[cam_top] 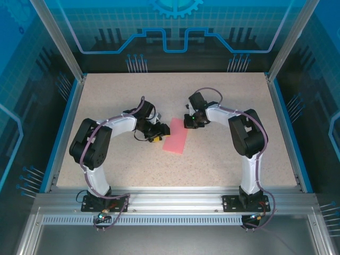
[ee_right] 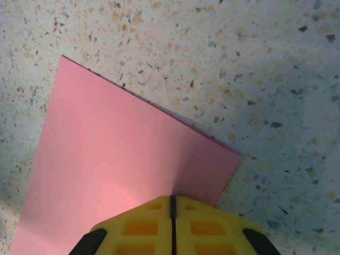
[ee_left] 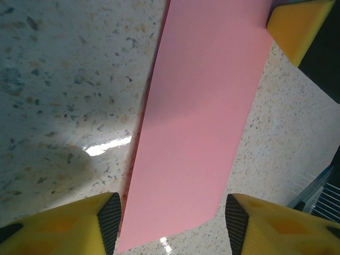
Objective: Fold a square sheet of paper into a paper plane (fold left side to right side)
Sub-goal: Third fold the triangle at the center of the table.
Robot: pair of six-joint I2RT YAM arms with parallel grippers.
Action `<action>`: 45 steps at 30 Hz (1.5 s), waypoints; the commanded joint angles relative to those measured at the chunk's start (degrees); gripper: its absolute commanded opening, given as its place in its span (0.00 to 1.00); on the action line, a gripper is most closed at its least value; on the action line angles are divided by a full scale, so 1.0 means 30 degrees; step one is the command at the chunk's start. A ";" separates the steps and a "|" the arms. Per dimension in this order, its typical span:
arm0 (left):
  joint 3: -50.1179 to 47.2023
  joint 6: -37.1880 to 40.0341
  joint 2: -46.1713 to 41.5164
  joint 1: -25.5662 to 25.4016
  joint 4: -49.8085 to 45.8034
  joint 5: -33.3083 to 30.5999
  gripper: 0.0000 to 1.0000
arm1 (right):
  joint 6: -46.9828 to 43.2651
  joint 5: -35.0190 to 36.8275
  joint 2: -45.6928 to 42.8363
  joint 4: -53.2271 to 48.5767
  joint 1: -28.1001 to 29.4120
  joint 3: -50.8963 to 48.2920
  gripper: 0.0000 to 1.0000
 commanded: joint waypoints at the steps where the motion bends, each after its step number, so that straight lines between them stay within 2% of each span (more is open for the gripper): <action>1: 0.0649 -0.0178 0.0709 -0.0120 0.0177 0.0971 0.57 | -0.0718 -0.0002 0.0621 -0.0686 0.0218 0.0266 0.08; 14: 0.1257 0.0026 0.1879 -0.0601 -0.0067 0.1201 0.53 | -0.0956 -0.0353 0.0621 -0.0347 0.0217 -0.0003 0.08; 22: 0.1214 -0.0089 0.1518 -0.0649 -0.0135 0.0986 0.36 | -0.1015 -0.0313 0.0600 -0.0302 0.0232 -0.0076 0.08; 30: 0.1034 -0.0549 0.1180 -0.0744 -0.0203 0.1267 0.11 | -0.1121 -0.0368 0.0345 -0.0098 0.0223 -0.0092 0.09; 35: 0.1030 -0.0756 0.1179 -0.0896 -0.0443 0.1251 0.05 | -0.1306 -0.0406 -0.0117 0.0056 0.0224 -0.0162 0.10; 38: 0.1006 -0.0901 0.1150 -0.0950 -0.0413 0.1208 0.04 | -0.1508 -0.0447 -0.1209 0.0844 0.0232 -0.0714 0.15; 42: 0.1122 -0.1107 0.1150 -0.1010 -0.0295 0.1279 0.04 | -0.2143 -0.0472 -0.3476 0.2332 0.0217 -0.2190 0.36; 45: 0.1257 -0.1195 0.1123 -0.1072 -0.0233 0.1308 0.04 | -0.2676 -0.0677 -0.5153 0.2958 0.0233 -0.3451 0.46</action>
